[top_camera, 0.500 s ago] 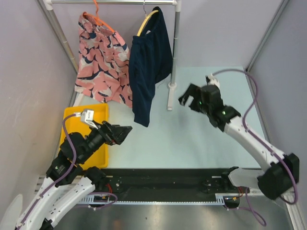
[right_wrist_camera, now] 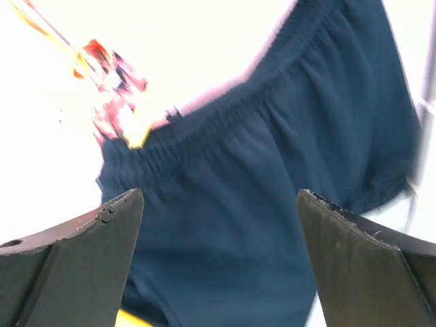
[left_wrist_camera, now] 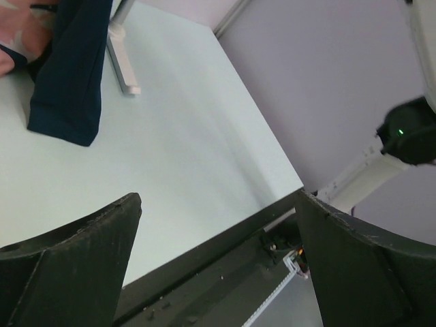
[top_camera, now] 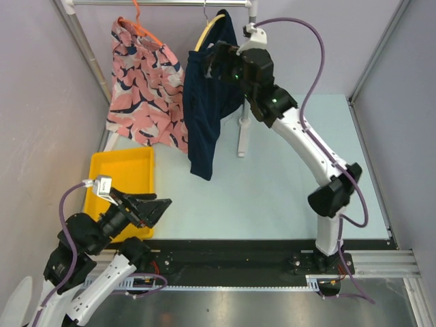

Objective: Remove the shorts from the hanger

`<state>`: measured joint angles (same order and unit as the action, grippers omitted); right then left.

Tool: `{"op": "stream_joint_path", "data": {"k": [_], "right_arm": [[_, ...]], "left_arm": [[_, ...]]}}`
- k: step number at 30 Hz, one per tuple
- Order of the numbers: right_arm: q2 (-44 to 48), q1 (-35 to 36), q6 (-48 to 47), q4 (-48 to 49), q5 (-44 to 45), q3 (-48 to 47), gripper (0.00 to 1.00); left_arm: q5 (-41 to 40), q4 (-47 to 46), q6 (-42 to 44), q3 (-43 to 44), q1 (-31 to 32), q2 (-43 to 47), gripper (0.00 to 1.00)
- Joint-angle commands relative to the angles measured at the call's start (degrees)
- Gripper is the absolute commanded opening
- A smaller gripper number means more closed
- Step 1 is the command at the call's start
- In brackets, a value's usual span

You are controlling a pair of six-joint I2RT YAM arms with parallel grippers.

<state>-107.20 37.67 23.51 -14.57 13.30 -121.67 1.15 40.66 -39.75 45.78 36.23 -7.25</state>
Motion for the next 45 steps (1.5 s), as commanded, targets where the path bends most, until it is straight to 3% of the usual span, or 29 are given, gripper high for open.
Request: {"op": "stream_joint_path", "data": {"k": [1, 3, 9, 12, 24, 30, 34, 45], "right_arm": [[-8.4, 0.6, -2.0, 0.9, 2.9, -16.1, 0.99], [-13.0, 0.6, -1.4, 3.9, 2.4, -21.2, 0.95], [-18.5, -0.1, 4.4, 17.2, 3.2, -21.4, 0.81], [-20.6, -1.1, 8.2, 20.8, 0.7, -21.9, 0.70], [-27.8, -2.3, 20.3, 31.9, -2.3, -24.6, 0.67], [-28.5, -2.5, 25.3, 37.0, -5.1, -24.9, 0.50], [-27.9, -2.6, 28.7, 39.3, -6.7, -25.4, 0.26], [-22.4, -1.6, 29.4, 39.3, -11.6, -24.5, 0.18]], "left_arm": [[4.4, 2.8, 1.7, 1.5, -0.3, -0.5, 1.00], [4.7, 3.8, 2.3, 1.8, -0.3, -0.4, 1.00], [3.5, 6.1, 4.4, 4.1, -0.3, 0.6, 1.00], [2.6, 7.0, 5.1, 5.5, -0.3, 0.2, 1.00], [2.2, 8.5, 6.8, 9.4, -0.3, -1.7, 1.00], [2.3, 9.7, 6.9, 10.3, -0.3, -1.9, 1.00], [3.5, 11.0, 6.4, 11.7, -0.3, -2.4, 1.00], [6.2, 11.0, 7.2, 12.3, -0.3, -4.8, 1.00]]}}
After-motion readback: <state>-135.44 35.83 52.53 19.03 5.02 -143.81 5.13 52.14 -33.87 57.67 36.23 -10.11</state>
